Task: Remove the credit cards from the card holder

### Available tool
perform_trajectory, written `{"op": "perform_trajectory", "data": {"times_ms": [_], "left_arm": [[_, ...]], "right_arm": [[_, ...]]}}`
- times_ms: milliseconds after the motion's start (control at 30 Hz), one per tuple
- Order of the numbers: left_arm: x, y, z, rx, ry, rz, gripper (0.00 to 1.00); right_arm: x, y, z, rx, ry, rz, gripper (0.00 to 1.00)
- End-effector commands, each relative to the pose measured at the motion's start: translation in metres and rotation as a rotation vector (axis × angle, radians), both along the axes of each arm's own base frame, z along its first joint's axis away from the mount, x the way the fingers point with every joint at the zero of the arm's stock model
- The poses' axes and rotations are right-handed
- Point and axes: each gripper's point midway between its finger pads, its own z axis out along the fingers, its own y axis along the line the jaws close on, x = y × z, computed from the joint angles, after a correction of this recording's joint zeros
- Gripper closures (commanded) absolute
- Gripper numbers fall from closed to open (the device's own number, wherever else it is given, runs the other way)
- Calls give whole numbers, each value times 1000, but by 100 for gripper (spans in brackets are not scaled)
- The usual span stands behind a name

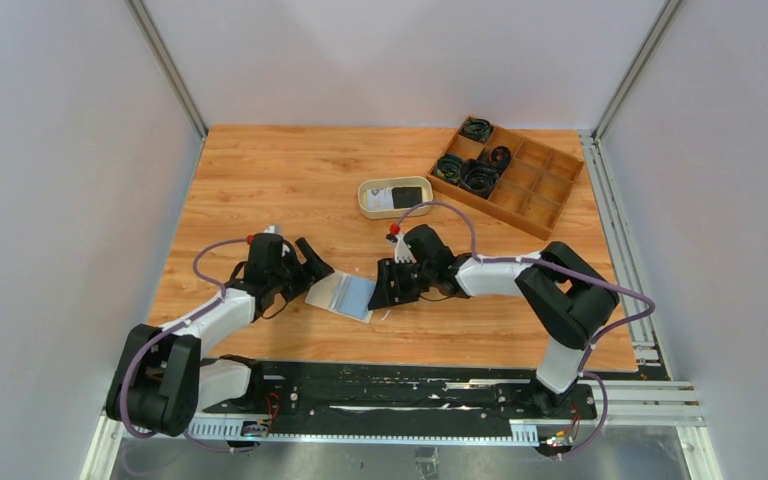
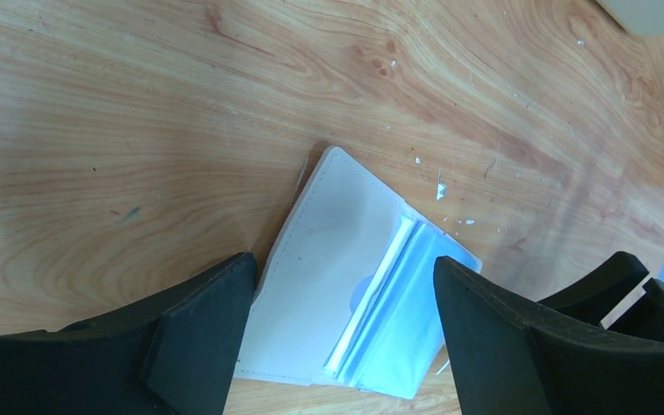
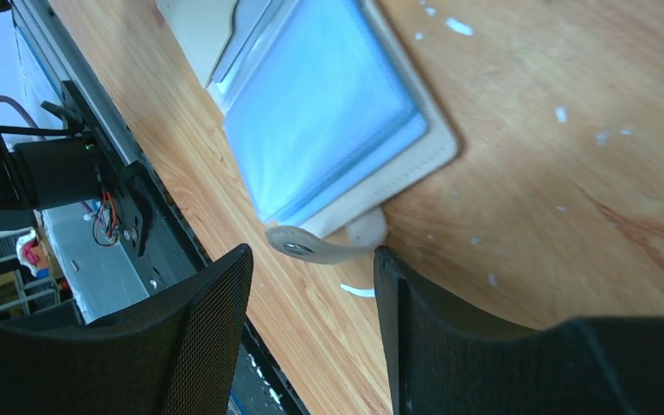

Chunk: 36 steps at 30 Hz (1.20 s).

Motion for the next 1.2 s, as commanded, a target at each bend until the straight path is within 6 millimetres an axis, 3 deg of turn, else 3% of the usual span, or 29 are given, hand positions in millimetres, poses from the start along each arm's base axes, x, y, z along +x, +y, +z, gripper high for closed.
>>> {"op": "perform_trajectory", "data": {"times_ms": [0, 133, 400, 500, 633, 667, 767, 1167], "left_arm": [[-31, 5, -30, 14, 122, -20, 16], [-36, 3, -31, 2, 123, -25, 26], [-45, 3, -32, -16, 126, -25, 32], [-48, 3, -34, -19, 131, -24, 33], [-51, 2, -34, -27, 134, -21, 34], [-52, 3, -33, -28, 133, -20, 34], [-54, 2, -33, -38, 132, -18, 34], [-61, -4, -36, -96, 124, -14, 54]], "right_arm": [[-15, 0, -28, -113, 31, 12, 41], [-13, 3, -29, -157, -1, 22, 42], [-9, -13, -44, -268, -8, -23, 51], [-8, -22, -48, -313, -9, -43, 63], [-1, -32, -51, -345, -13, -66, 98], [0, -34, -52, -347, -12, -70, 100], [9, -42, -52, -357, -20, -83, 100], [45, -73, -50, -363, -17, -157, 100]]}}
